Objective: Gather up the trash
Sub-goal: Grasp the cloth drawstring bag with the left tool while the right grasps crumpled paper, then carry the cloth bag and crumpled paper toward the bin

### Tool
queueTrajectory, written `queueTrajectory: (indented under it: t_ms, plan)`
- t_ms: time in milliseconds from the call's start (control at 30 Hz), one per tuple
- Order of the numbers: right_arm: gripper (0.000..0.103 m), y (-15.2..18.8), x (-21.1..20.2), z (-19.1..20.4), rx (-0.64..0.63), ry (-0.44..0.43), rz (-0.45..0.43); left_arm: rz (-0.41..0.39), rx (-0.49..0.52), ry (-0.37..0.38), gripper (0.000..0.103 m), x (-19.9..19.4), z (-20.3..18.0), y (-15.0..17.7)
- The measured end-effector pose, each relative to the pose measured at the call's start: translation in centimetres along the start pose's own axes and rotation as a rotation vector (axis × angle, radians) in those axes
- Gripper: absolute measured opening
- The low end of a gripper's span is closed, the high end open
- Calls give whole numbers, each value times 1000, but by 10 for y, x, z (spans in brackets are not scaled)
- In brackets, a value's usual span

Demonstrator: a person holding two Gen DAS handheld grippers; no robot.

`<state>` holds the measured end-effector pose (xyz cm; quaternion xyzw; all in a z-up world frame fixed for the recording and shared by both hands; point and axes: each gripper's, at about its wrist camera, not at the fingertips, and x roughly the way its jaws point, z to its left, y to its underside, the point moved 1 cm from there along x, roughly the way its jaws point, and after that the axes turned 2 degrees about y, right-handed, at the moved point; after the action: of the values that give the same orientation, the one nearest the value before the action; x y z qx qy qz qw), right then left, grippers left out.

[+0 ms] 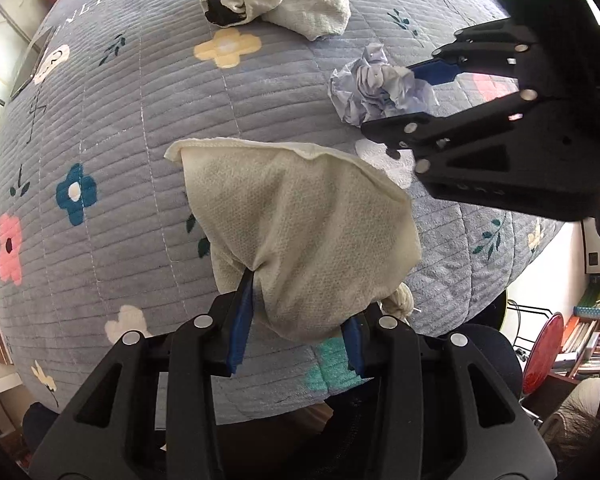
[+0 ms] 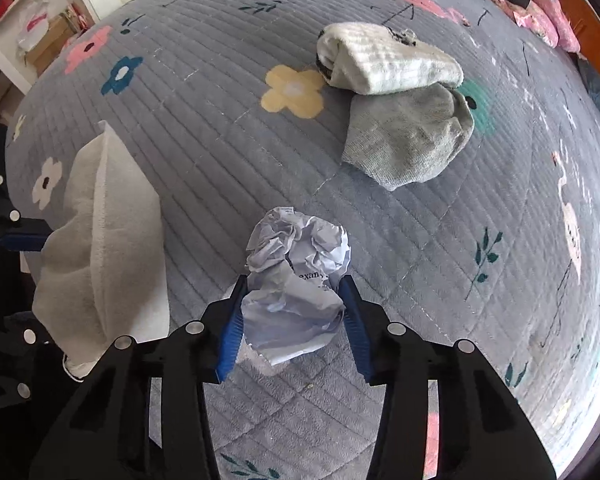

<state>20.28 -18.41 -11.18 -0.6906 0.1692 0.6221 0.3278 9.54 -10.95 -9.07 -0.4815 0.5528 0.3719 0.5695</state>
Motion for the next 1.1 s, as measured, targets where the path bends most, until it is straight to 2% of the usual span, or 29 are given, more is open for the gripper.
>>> queueTrajectory:
  t_ms: [300, 633, 1100]
  plan:
    - [44, 38, -35, -3, 93, 17, -23, -13, 45, -51, 39, 0, -28, 14]
    - [44, 100, -66, 7, 208, 50, -42, -29, 126, -54, 38, -13, -58, 29]
    - [45, 182, -107, 5, 421, 113, -97, -66, 326, -60, 38, -32, -116, 42]
